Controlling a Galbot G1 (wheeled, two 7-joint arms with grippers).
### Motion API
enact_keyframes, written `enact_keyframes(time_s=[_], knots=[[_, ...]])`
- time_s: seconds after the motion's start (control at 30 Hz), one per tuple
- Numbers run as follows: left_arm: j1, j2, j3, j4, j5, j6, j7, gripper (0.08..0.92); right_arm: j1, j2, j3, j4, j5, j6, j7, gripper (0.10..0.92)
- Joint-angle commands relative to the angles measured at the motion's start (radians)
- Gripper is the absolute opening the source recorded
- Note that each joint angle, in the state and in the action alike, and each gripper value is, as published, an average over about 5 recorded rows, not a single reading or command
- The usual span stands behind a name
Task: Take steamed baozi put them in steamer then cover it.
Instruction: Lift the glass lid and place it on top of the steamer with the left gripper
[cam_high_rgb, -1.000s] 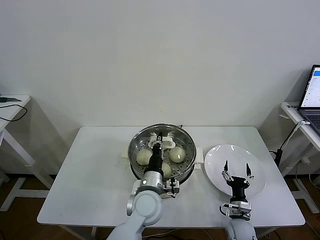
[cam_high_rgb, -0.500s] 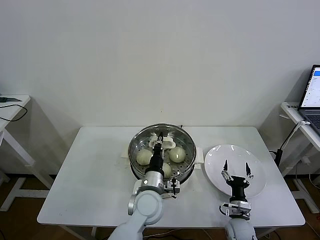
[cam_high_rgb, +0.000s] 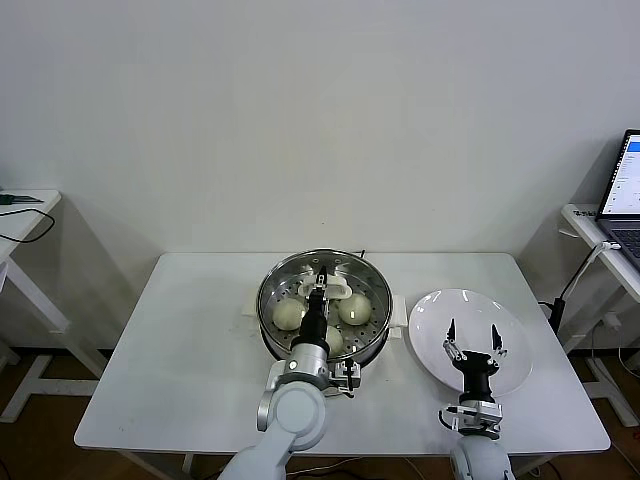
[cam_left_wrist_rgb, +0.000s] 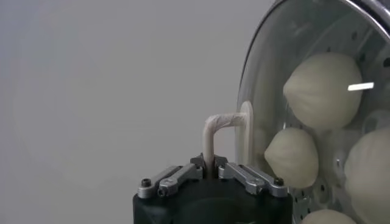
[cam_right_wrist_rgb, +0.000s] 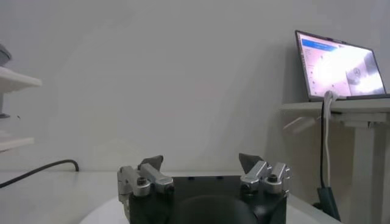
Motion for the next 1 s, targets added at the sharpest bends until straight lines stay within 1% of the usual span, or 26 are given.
enact_keyframes(time_s=[0.03,0.47,0.53,0.67,0.9,1.0], knots=[[0.003,0.001,0.001,0.001,0.004,0.004,0.014,0.187,0.001,0.001,0.0,-0.001,0.0,0.001,0.001,0.823],[0.002,-0.009,-0.006,0.006,0.002,-0.008,0.015,0.187,0.005,0.004,-0.001,-0.003,-0.001,0.001,0.001,0.823],[0.002,-0.01,-0.007,0.006,0.002,-0.008,0.014,0.2,0.004,0.005,-0.001,-0.003,-0.001,0.001,0.001,0.823],[0.004,-0.007,-0.007,-0.005,0.0,-0.007,0.015,0.289,0.003,0.006,-0.002,-0.003,-0.001,0.001,0.001,0.823],[0.016,0.008,0.002,-0.054,-0.007,-0.002,0.021,0.494,0.003,0.008,-0.007,0.002,-0.005,0.0,0.0,0.823],[0.025,0.018,0.006,-0.083,-0.015,0.0,0.023,0.565,0.004,0.009,-0.009,0.004,-0.006,-0.001,0.001,0.823]])
